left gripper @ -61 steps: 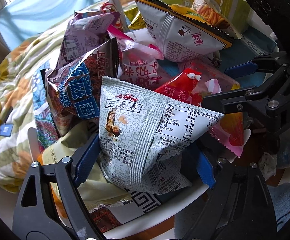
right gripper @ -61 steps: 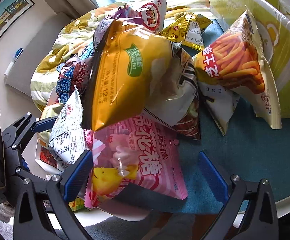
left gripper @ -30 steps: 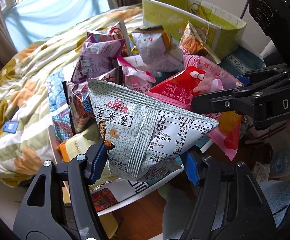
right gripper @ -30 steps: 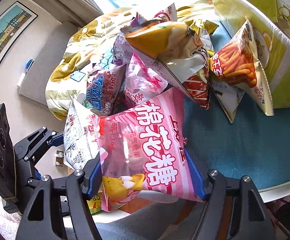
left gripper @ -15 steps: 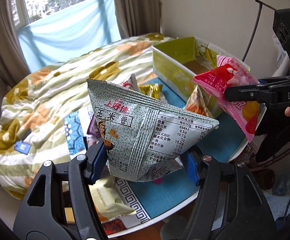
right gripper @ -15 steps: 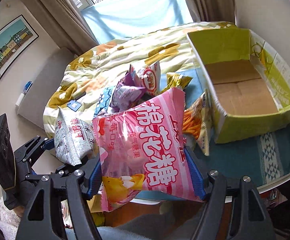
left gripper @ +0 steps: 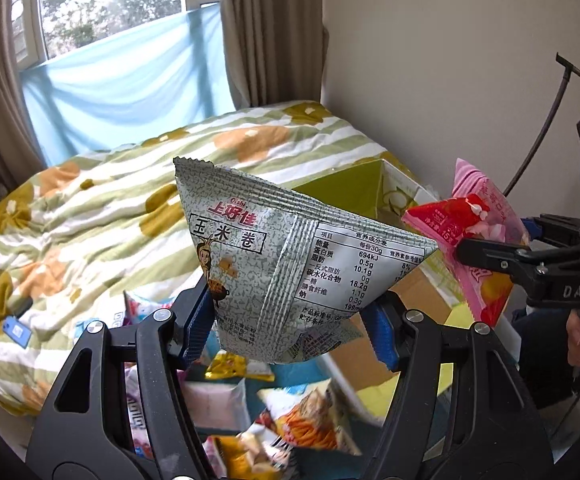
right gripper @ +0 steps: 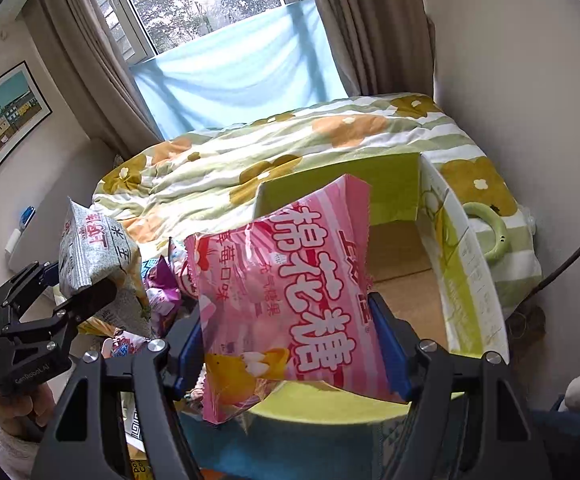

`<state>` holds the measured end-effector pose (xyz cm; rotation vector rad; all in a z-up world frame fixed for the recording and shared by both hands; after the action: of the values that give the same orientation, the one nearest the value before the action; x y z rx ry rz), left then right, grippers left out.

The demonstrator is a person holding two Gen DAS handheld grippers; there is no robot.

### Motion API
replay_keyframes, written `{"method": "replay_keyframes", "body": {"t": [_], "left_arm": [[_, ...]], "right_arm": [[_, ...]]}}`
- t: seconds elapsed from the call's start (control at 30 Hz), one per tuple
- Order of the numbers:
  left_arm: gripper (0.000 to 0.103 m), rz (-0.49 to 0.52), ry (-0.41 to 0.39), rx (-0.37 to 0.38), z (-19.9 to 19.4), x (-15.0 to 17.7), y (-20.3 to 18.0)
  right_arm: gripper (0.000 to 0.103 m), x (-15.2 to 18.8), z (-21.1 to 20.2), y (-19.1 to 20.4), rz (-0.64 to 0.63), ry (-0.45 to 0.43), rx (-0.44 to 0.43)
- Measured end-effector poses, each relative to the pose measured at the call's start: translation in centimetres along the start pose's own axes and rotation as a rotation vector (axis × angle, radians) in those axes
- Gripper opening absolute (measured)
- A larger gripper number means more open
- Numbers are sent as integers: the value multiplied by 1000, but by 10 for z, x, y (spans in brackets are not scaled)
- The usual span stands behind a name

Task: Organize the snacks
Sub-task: 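Carry both bags over the yellow box and open both tools to drop them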

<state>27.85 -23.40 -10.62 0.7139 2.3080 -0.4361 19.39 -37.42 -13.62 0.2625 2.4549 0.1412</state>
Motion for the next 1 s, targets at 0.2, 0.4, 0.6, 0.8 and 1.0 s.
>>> {"method": "replay_keyframes", "body": {"t": [0.2,0.4,0.6,0.8,1.0], "left_arm": [[62,-82,114,21,95,-38,-17],[74,-110,196,42,148,-47,-26],[101,-134,194,37,148,-34,-21],[101,-143,178,-58,108,-4,-5],[101,-196,162,-121,84,13,8]], "right_arm": [[69,-32,25,-46,-44,19,30],[69,-41,53,-74,-81,72,57],[69,-41,64,-90,-80,104,68],[69,-43,65,-90,-80,111,60],[71,-67,78,-69,-132,65,29]]}}
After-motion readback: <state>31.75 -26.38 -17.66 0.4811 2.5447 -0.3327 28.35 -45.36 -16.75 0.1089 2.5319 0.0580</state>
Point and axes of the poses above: each gripper's, at about its wrist camera, not at the fingertips, and z roughly the way its jaws point, y to its left, x to its underside, the point moved 4 cm from there along z, roughly the way its jaws point, and after that the axes turned 9 degrees about x, right-handed, at the moved point
